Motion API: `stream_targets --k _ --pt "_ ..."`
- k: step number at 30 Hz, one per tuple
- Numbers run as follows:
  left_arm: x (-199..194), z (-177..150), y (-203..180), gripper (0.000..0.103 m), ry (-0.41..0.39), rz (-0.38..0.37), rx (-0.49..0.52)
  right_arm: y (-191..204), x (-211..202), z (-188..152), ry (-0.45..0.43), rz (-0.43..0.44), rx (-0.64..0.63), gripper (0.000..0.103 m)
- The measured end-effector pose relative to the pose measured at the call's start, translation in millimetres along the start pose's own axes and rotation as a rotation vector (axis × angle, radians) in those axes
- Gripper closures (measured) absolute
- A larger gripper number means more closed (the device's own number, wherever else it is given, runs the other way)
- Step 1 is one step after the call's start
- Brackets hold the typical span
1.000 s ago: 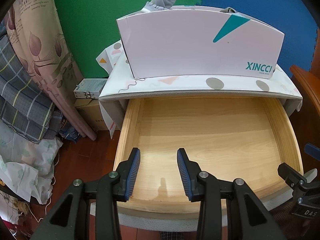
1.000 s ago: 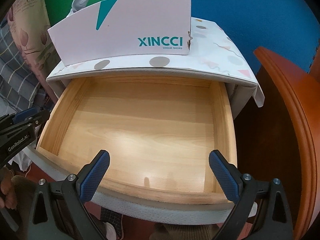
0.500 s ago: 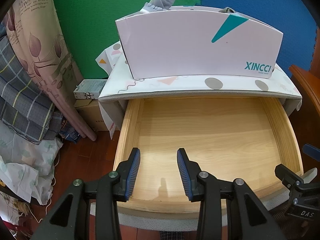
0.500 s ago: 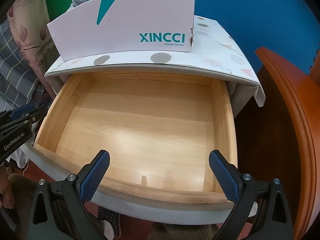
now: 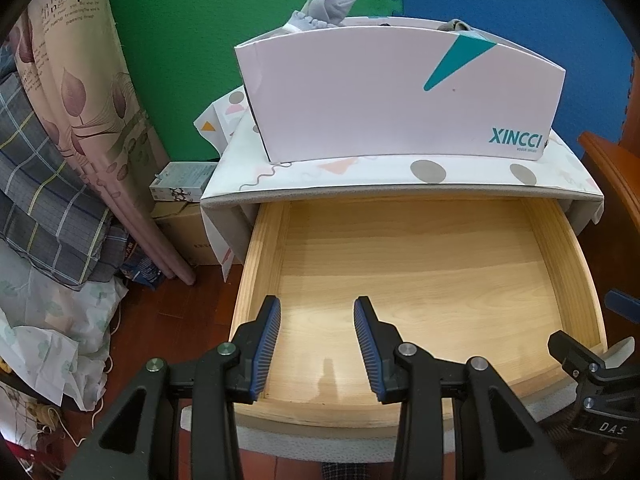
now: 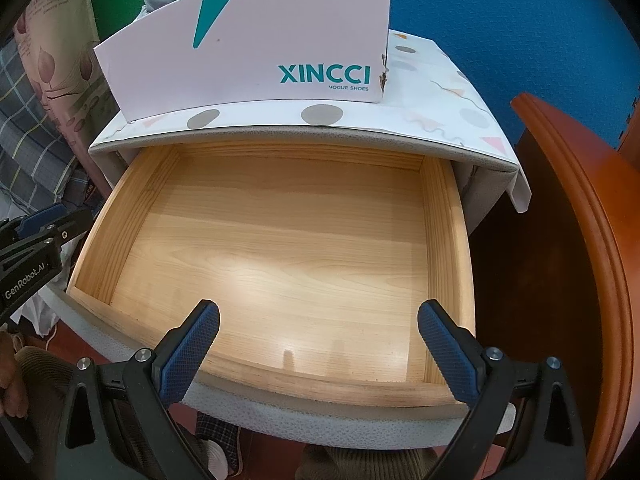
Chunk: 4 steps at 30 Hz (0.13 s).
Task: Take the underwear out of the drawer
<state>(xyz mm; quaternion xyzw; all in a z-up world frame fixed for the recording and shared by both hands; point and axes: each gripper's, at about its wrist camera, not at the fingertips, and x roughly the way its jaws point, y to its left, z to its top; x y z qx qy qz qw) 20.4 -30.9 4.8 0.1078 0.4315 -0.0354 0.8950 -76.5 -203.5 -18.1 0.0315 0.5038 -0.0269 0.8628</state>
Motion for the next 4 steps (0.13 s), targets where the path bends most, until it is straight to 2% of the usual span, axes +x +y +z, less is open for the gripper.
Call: stream_targets --k 4 --pt "0.5 0.9 2.4 0.064 0.002 -0.001 -0.008 0.0 -0.3 0.1 0.001 -0.001 0.0 0.005"
